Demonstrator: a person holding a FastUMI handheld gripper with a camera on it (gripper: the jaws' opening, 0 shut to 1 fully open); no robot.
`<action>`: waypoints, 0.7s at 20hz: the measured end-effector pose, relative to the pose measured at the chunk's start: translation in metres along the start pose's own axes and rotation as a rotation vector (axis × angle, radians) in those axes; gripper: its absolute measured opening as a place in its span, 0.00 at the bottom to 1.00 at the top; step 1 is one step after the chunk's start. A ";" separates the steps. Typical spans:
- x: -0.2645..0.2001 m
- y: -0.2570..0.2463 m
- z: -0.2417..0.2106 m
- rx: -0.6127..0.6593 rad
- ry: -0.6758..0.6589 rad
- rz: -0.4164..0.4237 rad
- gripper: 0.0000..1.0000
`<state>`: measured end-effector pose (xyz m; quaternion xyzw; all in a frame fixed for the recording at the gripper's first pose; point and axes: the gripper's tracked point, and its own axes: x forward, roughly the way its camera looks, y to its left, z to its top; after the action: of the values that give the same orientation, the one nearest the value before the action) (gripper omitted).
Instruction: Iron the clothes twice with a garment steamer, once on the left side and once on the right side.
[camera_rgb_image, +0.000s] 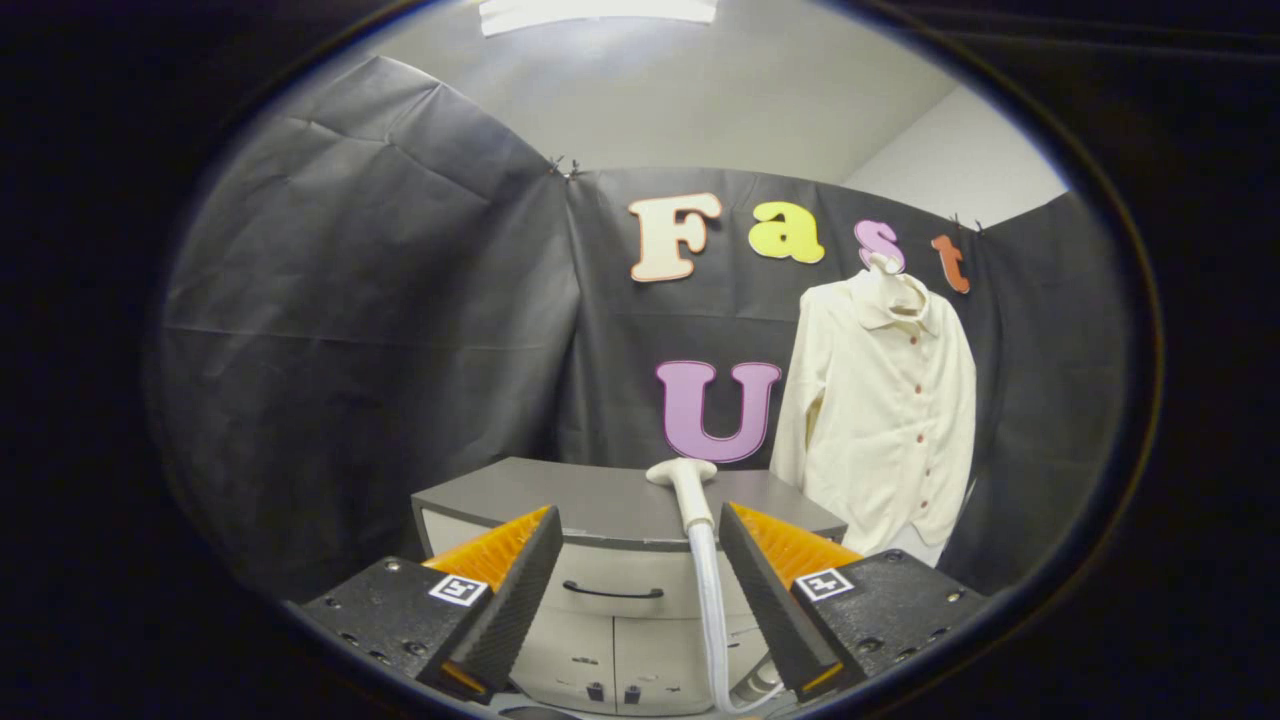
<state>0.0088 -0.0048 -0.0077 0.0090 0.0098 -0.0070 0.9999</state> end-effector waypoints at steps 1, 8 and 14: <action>0.002 -0.001 -0.002 -0.004 0.002 -0.003 0.96; 0.027 -0.011 -0.011 -0.009 0.019 -0.021 0.96; 0.061 -0.018 -0.018 -0.023 0.032 -0.030 0.96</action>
<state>0.0692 -0.0234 -0.0267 -0.0025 0.0258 -0.0216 0.9994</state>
